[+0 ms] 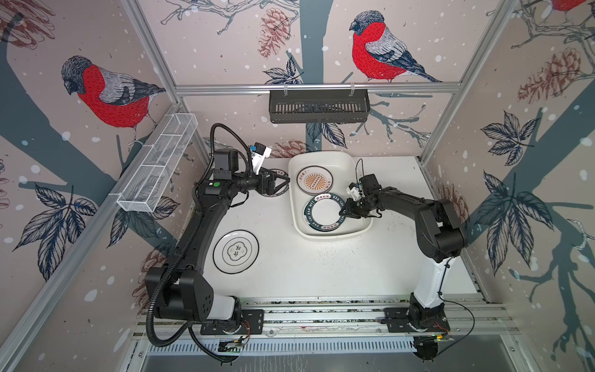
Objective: Place the plates into the plastic bin on the countertop
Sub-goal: 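Set the plate flat onto the green-and-red-rimmed plate with the right gripper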
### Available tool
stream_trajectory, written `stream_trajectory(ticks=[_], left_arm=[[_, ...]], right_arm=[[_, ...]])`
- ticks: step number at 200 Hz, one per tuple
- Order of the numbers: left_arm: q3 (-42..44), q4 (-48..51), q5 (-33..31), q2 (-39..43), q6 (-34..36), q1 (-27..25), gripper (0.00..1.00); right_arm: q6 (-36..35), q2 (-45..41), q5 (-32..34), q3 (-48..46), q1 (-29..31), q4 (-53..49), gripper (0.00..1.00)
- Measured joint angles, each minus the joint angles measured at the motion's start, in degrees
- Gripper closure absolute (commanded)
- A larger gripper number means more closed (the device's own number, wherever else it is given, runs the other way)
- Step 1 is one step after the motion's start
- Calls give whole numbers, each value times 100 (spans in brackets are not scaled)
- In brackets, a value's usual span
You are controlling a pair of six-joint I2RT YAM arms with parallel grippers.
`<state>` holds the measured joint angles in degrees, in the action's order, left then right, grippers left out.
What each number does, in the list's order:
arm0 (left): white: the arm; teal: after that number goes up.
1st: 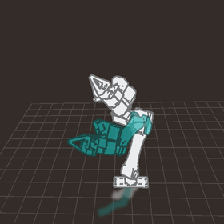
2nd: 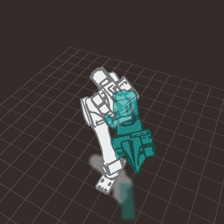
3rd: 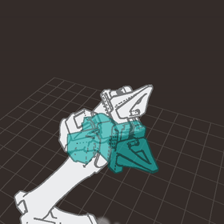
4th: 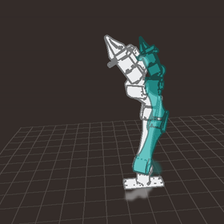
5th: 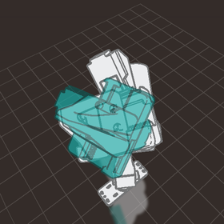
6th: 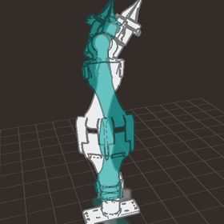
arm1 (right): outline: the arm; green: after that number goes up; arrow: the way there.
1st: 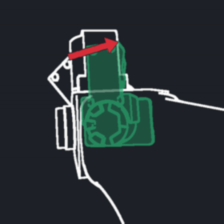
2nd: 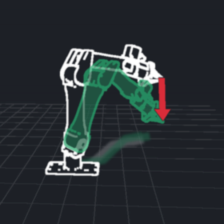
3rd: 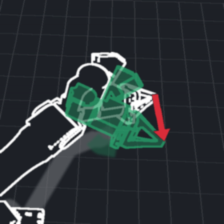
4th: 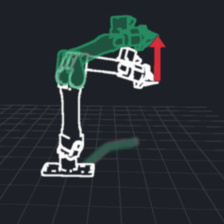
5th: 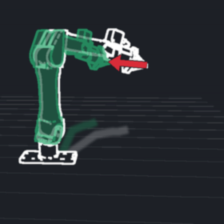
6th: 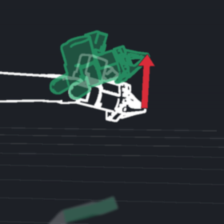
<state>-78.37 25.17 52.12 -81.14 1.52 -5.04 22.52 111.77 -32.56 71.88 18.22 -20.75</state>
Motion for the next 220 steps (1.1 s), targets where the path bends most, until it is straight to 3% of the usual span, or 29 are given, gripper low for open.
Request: stream_trajectory(ticks=[105,220], left_arm=[[-22,85,2,20,2,0,13],[-160,136,17,2,42,0,13]], right_arm=[[-15,4,118,-15,9,-33,69],[-15,-15,435,256,37,-328,68]])
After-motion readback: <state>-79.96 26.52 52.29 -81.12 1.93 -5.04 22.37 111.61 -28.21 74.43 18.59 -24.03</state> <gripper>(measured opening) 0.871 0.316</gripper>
